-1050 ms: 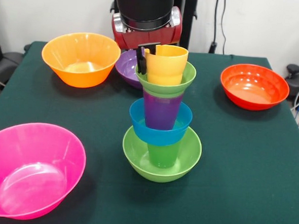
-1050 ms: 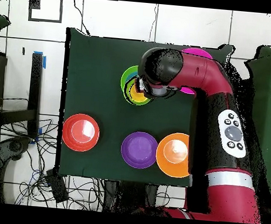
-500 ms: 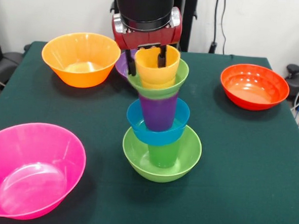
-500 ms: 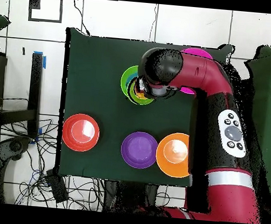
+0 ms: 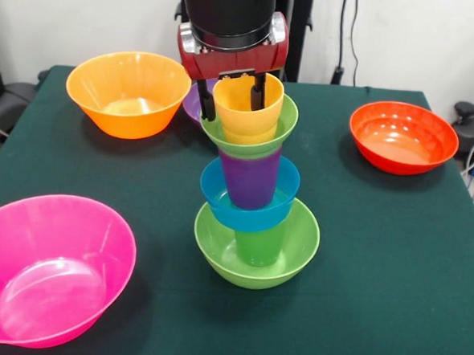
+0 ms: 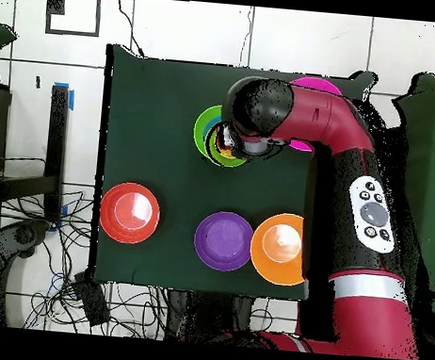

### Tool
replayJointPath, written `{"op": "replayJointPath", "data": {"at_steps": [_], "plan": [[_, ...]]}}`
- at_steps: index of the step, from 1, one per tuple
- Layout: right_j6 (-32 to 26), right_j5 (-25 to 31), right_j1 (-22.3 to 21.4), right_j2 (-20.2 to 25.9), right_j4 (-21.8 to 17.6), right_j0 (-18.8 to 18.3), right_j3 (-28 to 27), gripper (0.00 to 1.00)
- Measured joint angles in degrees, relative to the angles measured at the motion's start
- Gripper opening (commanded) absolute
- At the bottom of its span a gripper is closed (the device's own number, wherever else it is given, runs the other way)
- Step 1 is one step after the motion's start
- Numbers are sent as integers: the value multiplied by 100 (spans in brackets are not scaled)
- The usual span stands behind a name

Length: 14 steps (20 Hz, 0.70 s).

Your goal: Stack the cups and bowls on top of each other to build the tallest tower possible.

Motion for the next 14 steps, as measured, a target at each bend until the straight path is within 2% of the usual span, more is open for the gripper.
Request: {"op": "replayJointPath", "data": {"at_steps": [8, 14], "plan": [[0, -45, -10, 0, 0, 0, 12, 100], [0, -46, -314, 0, 72, 1, 206, 100]]}}
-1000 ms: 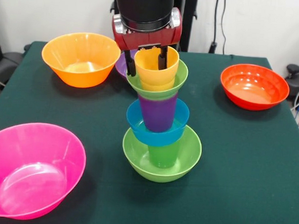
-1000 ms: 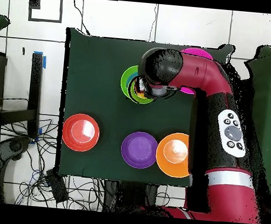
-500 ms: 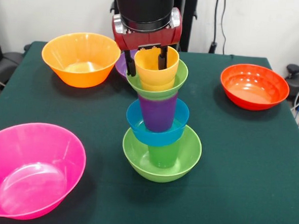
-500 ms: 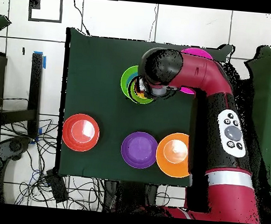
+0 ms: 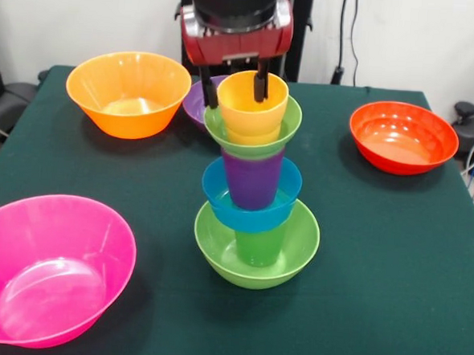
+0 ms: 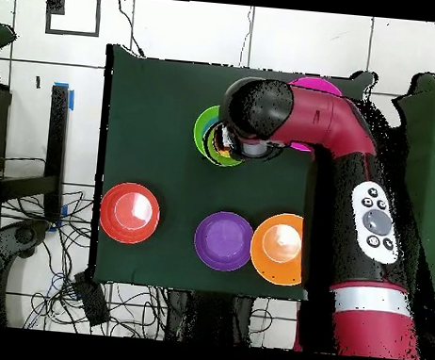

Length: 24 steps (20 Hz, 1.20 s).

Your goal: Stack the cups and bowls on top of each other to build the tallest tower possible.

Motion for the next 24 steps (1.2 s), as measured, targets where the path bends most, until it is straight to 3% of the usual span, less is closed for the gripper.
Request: {"op": "replayJointPath", "data": {"at_steps": [12, 24], "plan": [[0, 4, -680, -1, 139, 1, 51, 100], [0, 181, -840, 0, 203, 1, 39, 100]]}}
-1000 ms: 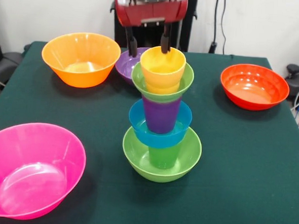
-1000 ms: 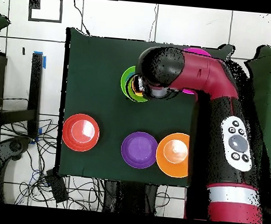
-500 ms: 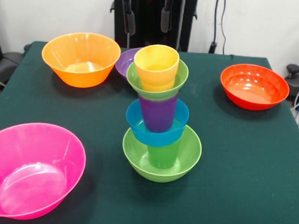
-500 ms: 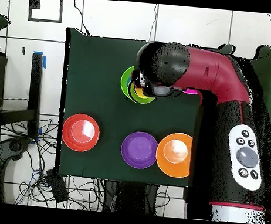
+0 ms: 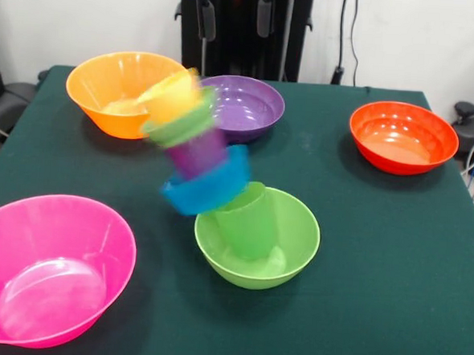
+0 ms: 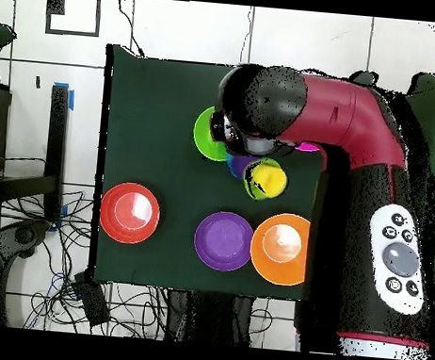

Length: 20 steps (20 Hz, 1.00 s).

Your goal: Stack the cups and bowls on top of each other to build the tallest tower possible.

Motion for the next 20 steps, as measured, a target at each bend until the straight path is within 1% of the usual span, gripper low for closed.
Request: {"op": "replayJointPath", "data": {"at_steps": [10, 13, 20], "plan": [[0, 676, -90, -1, 13, -1, -252, 100], [0, 770, -95, -1, 13, 0, -316, 100], [0, 783, -94, -1, 13, -1, -375, 100]]}}
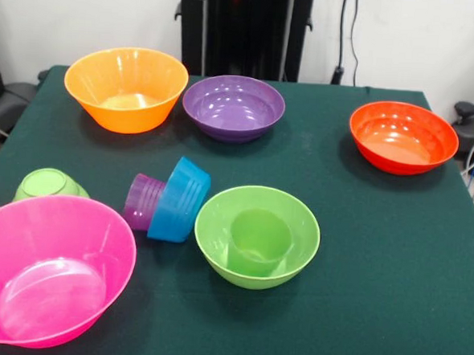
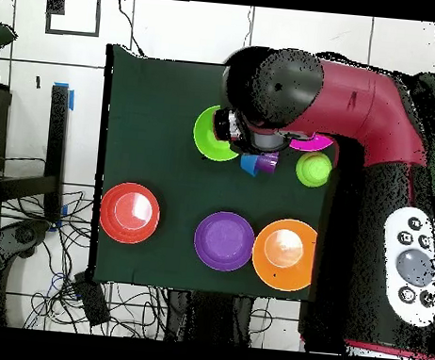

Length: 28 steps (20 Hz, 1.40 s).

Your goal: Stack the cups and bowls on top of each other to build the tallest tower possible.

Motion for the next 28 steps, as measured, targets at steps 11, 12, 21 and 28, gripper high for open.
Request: {"op": "replayJointPath", "data": {"at_steps": [11, 12, 21, 28], "plan": [[0, -757, -90, 58, 129, -102, 203, 100], [0, -1050, -127, 80, 155, -144, 292, 100], [1, -3832, -338, 128, 316, -457, 1023, 100], [1, -4422, -416, 156, 331, -499, 1350, 100]]}}
